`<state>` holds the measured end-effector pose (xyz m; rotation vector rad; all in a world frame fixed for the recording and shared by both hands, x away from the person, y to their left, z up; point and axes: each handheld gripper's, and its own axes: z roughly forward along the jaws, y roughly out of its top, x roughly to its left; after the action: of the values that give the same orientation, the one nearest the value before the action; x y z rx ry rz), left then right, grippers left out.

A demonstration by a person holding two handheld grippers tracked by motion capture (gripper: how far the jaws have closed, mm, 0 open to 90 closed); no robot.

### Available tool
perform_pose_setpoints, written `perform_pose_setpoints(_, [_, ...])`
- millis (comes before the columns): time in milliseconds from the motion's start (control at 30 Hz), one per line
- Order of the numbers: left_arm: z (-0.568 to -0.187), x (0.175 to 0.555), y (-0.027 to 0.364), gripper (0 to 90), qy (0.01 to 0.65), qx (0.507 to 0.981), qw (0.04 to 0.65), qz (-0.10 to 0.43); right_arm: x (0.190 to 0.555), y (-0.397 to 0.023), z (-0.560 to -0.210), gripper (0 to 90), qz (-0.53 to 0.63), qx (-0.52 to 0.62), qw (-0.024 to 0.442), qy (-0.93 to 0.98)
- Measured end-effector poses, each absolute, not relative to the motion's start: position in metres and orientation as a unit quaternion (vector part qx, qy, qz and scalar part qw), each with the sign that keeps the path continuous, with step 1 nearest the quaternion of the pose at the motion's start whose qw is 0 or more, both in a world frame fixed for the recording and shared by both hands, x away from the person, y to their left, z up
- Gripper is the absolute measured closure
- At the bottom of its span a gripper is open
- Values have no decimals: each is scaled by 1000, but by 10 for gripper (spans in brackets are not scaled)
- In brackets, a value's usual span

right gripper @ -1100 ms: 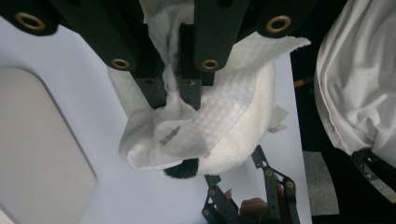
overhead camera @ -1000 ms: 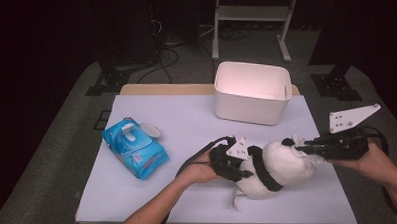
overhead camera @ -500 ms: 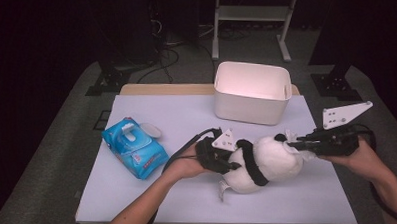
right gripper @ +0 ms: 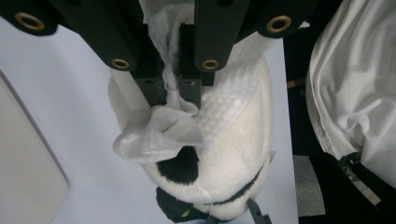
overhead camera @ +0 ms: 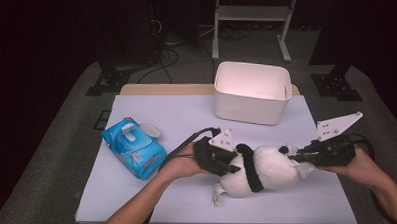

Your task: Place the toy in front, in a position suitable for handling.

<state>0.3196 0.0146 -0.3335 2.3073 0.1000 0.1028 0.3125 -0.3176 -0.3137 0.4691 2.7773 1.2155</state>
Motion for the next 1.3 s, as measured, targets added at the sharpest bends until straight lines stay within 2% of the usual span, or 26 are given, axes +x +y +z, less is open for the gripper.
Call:
perform_pose_setpoints(667, [-324, 343, -11, 517, 45, 916, 398, 39, 309, -327, -341, 831, 392, 158, 4, 906])
perform_pose_setpoints(1200, [-324, 348, -4, 496, 50, 930, 360, 50, 318, -299, -368, 826, 395, 142, -10, 908])
perform_pose_setpoints(1300, [-326, 352, 0, 496, 60, 931, 358, 36, 319, -296, -369, 826, 398, 144, -10, 906])
